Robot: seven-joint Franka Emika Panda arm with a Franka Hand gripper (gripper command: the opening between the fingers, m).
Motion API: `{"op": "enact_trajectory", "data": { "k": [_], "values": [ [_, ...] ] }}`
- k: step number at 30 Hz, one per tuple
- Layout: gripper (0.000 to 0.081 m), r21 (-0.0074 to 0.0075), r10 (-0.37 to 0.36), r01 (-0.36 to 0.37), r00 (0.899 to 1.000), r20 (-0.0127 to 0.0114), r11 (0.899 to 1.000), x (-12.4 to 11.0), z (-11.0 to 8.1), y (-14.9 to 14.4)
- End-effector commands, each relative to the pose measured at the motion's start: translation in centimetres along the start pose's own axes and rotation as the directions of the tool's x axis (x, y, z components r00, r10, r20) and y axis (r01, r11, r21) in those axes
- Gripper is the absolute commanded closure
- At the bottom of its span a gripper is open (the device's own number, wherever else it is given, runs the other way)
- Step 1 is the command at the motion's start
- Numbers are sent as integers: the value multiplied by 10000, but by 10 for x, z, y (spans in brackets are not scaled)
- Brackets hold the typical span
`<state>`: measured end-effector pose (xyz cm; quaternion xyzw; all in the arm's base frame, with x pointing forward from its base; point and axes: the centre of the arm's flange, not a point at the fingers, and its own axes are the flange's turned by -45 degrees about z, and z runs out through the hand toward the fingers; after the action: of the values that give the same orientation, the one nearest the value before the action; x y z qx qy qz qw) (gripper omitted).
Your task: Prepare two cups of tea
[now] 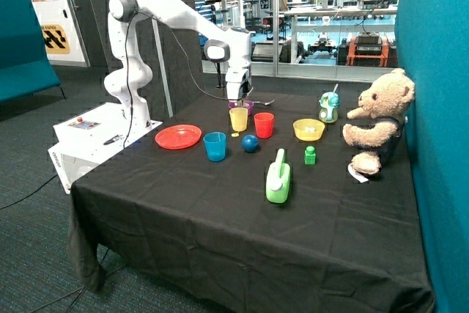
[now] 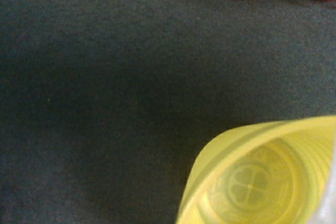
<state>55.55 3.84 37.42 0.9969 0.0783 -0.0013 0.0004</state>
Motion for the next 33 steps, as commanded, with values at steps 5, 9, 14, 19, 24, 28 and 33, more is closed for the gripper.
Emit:
{"op": "enact_trajectory", "data": {
  "k": [5, 9, 14, 19, 24, 28, 33],
  "values": [
    [808, 6, -31, 31, 10000, -27, 10000, -4, 10, 9],
    [808, 6, 26, -26, 10000, -27, 10000, -8, 12, 9],
    [808, 6, 0, 0, 10000, -27, 10000, -9, 12, 9],
    [503, 6, -64, 64, 10000, -27, 10000, -8, 11, 8],
    [349, 6, -37, 37, 10000, -27, 10000, -9, 12, 6],
    [306, 6, -67, 67, 10000, -27, 10000, -9, 12, 5],
    [294, 6, -74, 74, 10000, -27, 10000, -9, 12, 5]
  ]
}}
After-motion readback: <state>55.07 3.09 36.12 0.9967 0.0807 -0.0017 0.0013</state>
